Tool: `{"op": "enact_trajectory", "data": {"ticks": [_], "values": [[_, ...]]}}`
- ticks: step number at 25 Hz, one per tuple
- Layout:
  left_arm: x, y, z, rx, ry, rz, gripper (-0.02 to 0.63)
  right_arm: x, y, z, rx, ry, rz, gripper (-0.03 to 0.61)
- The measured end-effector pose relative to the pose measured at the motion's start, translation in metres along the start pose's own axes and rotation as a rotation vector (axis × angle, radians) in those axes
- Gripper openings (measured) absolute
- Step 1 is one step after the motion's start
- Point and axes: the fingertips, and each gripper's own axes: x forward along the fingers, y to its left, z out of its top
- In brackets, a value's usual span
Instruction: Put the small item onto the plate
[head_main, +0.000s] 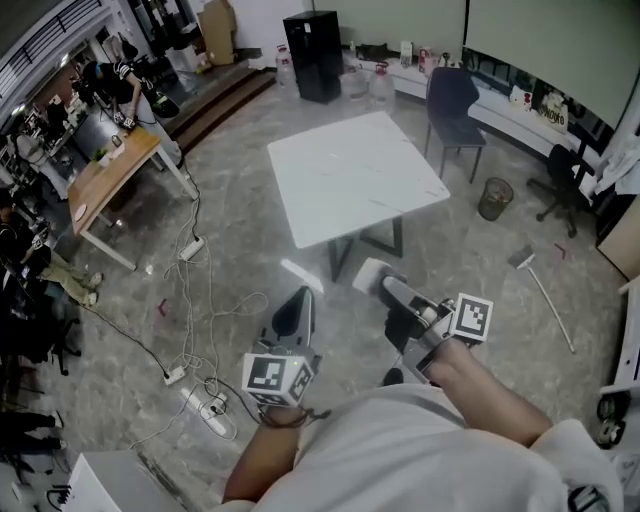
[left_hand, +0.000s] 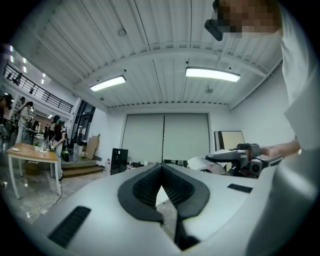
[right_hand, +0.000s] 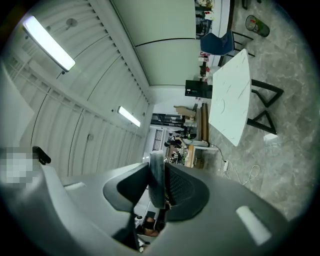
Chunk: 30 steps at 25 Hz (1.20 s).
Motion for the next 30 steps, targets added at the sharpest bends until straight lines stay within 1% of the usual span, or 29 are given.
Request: {"op": "enact_trajectory", "data": {"ticks": [4,8,12,15,23,26,30], "values": [[0.05,-0.004,0.0,-0.001,-0.006,0.022,0.006,0.008,-0.009,0.051,-0.008,0.029,0.009,0.095],[0.093,-0.008,-0.004,-0.003,-0.004,0.041,0.006,0.015,-0.02,0.09,0.003,0.056,0.019,0.095],[0.122,-0.009,-0.003,0.008,0.007,0.045,0.006,0.024,-0.026,0.116,0.021,0.065,0.024,0.095],[0.139,-0.001,-0.003,0.015,0.008,0.055,0.006,0.034,-0.034,0.131,0.021,0.072,0.025,0.095],[0.193,0.037,-0.001,0.003,0.004,0.04,0.006,0.083,-0.052,0.166,0.015,0.077,0.014,0.095],[0.218,0.062,0.002,0.004,0.0,0.024,0.006,0.113,-0.059,0.18,0.008,0.07,0.011,0.095],[0.251,0.11,0.004,0.01,-0.002,0.008,0.006,0.163,-0.078,0.196,0.005,0.056,0.007,0.095]]}}
